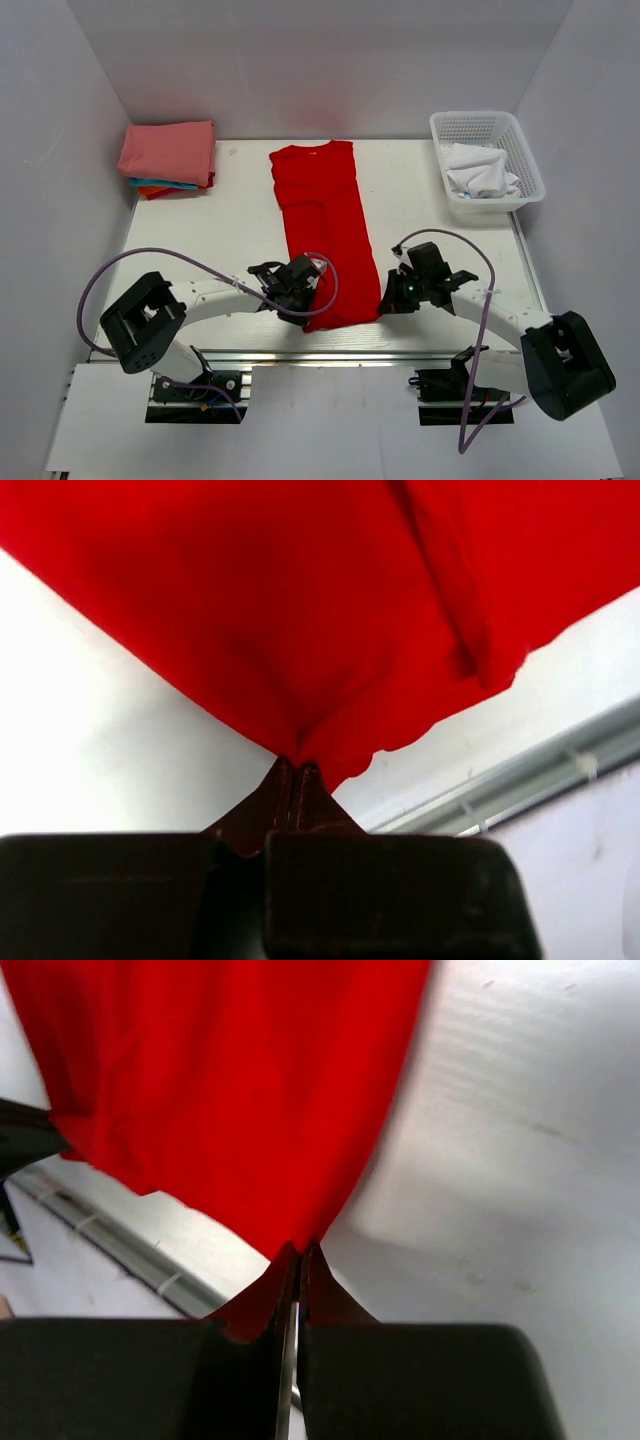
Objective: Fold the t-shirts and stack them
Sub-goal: Fold the folded rectangular tshirt in 1/3 of the way
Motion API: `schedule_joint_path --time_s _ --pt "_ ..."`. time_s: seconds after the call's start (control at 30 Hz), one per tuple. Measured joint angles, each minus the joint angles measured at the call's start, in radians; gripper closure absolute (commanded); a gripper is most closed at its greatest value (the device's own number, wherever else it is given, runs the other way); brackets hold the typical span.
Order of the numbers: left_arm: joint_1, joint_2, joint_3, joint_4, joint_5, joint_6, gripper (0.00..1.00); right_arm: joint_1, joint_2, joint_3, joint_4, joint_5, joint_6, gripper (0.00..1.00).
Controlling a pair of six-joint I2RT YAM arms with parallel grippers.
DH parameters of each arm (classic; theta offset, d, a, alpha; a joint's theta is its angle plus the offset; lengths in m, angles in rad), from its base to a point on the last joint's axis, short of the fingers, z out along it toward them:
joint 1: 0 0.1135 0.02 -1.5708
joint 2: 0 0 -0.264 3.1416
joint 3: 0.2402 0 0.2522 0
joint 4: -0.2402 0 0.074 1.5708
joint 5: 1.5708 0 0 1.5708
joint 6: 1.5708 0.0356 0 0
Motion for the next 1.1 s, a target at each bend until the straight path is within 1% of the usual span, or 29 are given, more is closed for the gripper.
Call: schedule_joint_path --time_s 0.13,0.23,0.3,0.47,0.67,0.87,1.1 --pt "-0.006 -0.018 0.006 -0.035 0.024 0.002 1.0 0.001 -0.05 0.002 -0.024 -0.031 -0.008 1.0" --pt "-0.006 -0.031 0.044 -0.056 0.004 0.008 1.0 0.001 -0.036 0.027 -0.035 -0.03 -0.011 1.0" --pt "0.002 -0.045 0.071 -0.059 -0.03 0.005 1.0 0.001 -0.002 0.066 -0.037 -0.024 -0.014 1.0" --pt "0.029 -0.063 0.161 -0.089 -0.193 -0.019 1.0 0.0 0.102 0.216 -0.039 0.024 -0.019 1.0" --pt "0.084 -0.056 0.242 -0.084 -0.336 -0.028 1.0 -0.002 0.18 0.363 -0.037 0.084 -0.024 1.0" --pt "0.175 0.029 0.363 -0.077 -0.415 -0.01 1.0 -0.003 0.311 0.573 -0.066 0.156 -0.048 1.0" --pt "0.286 0.15 0.474 -0.068 -0.424 0.042 1.0 -0.019 0.463 0.787 -0.072 0.203 -0.076 1.0"
